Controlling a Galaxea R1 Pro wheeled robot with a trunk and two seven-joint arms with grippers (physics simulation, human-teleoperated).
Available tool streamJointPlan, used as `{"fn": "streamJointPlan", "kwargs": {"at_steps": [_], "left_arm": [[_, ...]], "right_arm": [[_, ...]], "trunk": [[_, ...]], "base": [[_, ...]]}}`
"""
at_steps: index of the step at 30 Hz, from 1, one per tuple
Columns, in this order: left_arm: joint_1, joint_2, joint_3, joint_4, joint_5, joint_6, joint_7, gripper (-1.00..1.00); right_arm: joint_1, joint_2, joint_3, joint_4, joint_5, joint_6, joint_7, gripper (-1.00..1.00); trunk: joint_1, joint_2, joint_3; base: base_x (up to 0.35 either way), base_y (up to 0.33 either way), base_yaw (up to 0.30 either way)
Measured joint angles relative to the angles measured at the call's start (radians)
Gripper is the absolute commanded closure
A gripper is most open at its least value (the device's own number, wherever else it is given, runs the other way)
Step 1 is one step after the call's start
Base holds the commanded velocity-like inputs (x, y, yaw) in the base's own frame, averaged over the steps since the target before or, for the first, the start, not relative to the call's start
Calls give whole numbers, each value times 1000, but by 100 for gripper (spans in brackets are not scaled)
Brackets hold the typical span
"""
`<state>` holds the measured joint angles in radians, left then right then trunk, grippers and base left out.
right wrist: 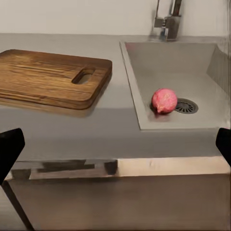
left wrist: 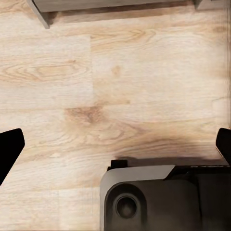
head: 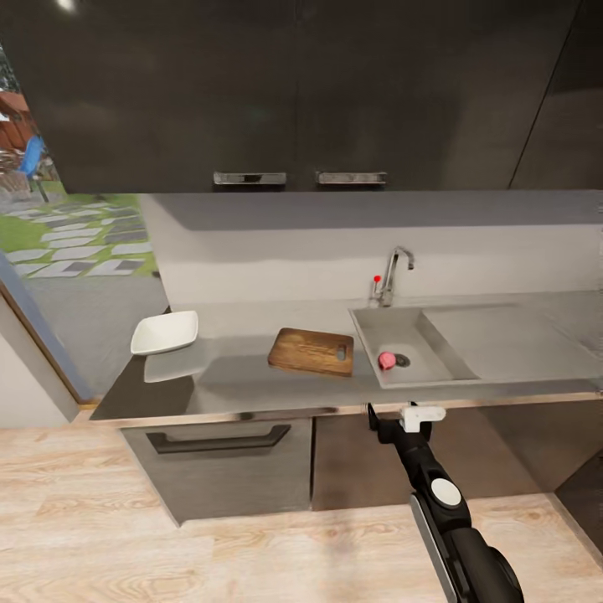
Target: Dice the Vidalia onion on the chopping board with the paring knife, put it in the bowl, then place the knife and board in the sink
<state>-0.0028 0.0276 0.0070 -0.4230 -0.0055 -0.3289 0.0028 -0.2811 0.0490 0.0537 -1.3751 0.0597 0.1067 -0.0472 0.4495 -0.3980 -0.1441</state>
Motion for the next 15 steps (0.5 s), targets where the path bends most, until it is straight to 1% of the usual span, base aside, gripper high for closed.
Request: {"fn": "streamJointPlan", "kwargs": {"at_steps": [15], "left_arm": [[0, 1, 1, -1, 0, 0, 0, -100]], "right_arm": [[1, 2, 0, 24, 0, 0, -1, -100]], "trunk": [[0, 0, 0]], "base": [[-1, -305, 0]]}}
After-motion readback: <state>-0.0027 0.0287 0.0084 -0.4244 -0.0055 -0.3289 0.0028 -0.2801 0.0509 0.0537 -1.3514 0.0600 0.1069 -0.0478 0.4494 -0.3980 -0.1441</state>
